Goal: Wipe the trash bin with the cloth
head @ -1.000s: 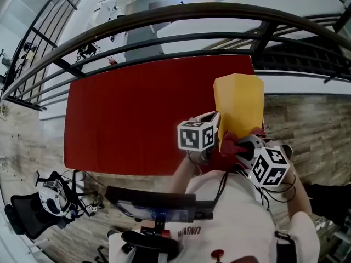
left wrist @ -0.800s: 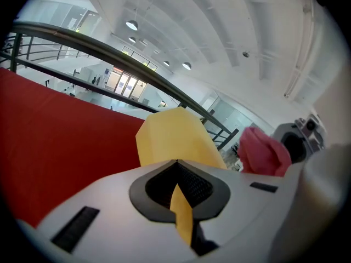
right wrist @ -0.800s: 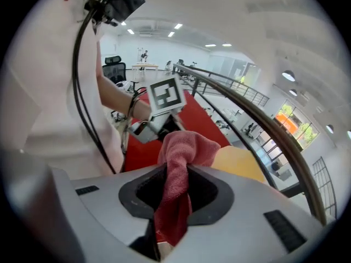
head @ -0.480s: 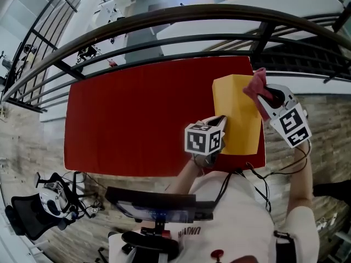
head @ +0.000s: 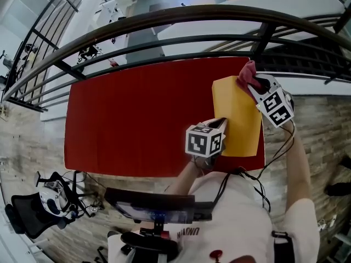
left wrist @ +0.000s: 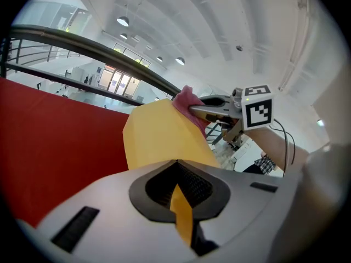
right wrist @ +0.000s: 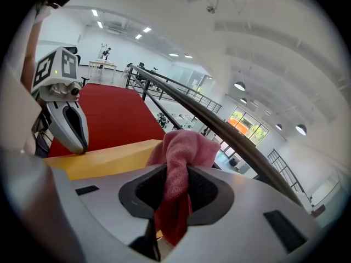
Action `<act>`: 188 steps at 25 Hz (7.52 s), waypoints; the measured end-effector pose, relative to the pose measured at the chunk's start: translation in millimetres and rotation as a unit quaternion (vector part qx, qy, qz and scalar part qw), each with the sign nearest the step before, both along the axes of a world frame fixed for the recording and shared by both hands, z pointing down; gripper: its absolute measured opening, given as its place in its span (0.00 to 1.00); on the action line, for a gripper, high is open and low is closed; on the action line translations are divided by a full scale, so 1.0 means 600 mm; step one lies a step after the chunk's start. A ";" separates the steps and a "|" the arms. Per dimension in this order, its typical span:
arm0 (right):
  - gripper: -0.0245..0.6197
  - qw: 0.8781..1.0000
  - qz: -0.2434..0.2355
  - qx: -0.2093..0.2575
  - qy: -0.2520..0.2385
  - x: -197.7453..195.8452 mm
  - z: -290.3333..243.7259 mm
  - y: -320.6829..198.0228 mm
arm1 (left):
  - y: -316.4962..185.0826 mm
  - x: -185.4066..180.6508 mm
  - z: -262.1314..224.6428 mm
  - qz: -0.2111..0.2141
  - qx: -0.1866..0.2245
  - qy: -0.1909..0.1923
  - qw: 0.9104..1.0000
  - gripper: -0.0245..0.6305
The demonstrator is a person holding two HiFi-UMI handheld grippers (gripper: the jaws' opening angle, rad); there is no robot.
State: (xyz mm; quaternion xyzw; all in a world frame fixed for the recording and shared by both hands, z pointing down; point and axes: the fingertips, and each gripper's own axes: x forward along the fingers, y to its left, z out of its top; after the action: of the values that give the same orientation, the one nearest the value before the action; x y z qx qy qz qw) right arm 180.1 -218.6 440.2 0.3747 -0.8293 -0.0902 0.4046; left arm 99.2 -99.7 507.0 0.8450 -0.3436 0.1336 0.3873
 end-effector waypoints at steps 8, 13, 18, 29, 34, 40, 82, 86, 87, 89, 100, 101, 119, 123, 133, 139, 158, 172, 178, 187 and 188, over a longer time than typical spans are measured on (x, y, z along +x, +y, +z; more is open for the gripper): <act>0.19 1.000 -0.009 -0.008 -0.016 -0.003 0.015 0.010 | -0.003 0.002 0.003 0.003 -0.002 0.005 1.000 0.04; 0.19 0.999 -0.025 -0.020 -0.021 -0.009 0.023 0.046 | -0.004 0.003 0.005 0.005 -0.003 0.006 1.000 0.04; 0.19 0.999 -0.043 -0.023 -0.021 -0.018 0.030 0.102 | -0.004 0.004 0.005 0.005 -0.006 0.011 1.000 0.04; 0.19 0.995 -0.084 -0.055 -0.017 -0.039 0.042 0.221 | -0.006 0.006 0.003 0.004 -0.005 0.012 1.000 0.04; 0.19 0.991 -0.109 -0.078 0.001 -0.050 0.048 0.263 | -0.006 0.004 0.004 0.002 -0.006 0.012 1.000 0.04; 0.19 0.985 -0.130 -0.114 0.012 -0.057 0.054 0.304 | -0.007 0.005 0.004 0.003 -0.005 0.014 1.000 0.04; 0.19 0.993 -0.042 0.046 0.099 -0.056 -0.010 0.018 | -0.001 -0.002 -0.001 -0.005 -0.005 0.012 1.000 0.04; 0.19 0.995 -0.036 0.032 0.084 -0.058 0.013 0.020 | 0.000 -0.004 0.001 -0.005 -0.006 0.012 1.000 0.04; 0.19 0.996 -0.035 0.031 0.080 -0.057 0.013 0.022 | -0.001 -0.003 0.001 -0.005 -0.007 0.013 1.000 0.04; 0.19 0.996 -0.037 0.027 0.078 -0.054 0.014 0.028 | -0.002 -0.001 0.001 -0.004 -0.006 0.013 1.000 0.04; 0.19 0.998 -0.043 0.000 0.040 -0.042 0.024 0.093 | -0.007 0.004 0.002 -0.003 -0.008 0.017 1.000 0.04; 0.19 0.998 -0.045 -0.002 0.038 -0.043 0.025 0.102 | -0.007 0.004 0.002 -0.004 -0.008 0.018 1.000 0.04; 0.19 0.993 -0.087 -0.062 0.048 -0.063 0.050 0.253 | -0.010 -0.015 0.001 -0.032 -0.010 0.031 0.999 0.04; 0.19 0.991 -0.097 -0.081 0.050 -0.066 0.052 0.279 | -0.014 -0.023 -0.005 -0.042 -0.005 0.030 0.999 0.04; 0.19 0.971 -0.156 -0.164 0.075 -0.078 0.063 0.347 | -0.024 -0.059 -0.010 -0.072 0.000 0.029 0.997 0.04; 0.19 0.956 -0.187 -0.213 0.070 -0.086 0.057 0.374 | -0.027 -0.077 -0.018 -0.082 0.009 0.026 0.996 0.04; 0.19 0.922 0.035 0.107 -0.370 -0.108 -0.230 0.166 | -0.079 -0.211 -0.264 -0.204 0.269 0.002 0.941 0.04; 0.18 0.896 0.092 0.160 -0.404 -0.103 -0.243 0.140 | -0.073 -0.264 -0.321 -0.254 0.357 -0.063 0.896 0.04; 0.18 0.897 0.095 0.164 -0.399 -0.101 -0.241 0.140 | -0.074 -0.262 -0.315 -0.252 0.352 -0.062 0.899 0.04; 0.18 0.897 0.094 0.159 -0.402 -0.100 -0.241 0.140 | -0.076 -0.253 -0.313 -0.245 0.348 -0.062 0.903 0.04; 0.18 0.897 0.094 0.158 -0.402 -0.100 -0.240 0.141 | -0.075 -0.252 -0.312 -0.244 0.348 -0.062 0.903 0.04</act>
State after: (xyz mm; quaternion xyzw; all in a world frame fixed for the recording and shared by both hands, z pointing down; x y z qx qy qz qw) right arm 120.0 -134.2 296.2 0.5142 -0.8571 -0.0234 -0.0211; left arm -51.8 -144.8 319.8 0.8057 -0.5871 -0.0407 0.0670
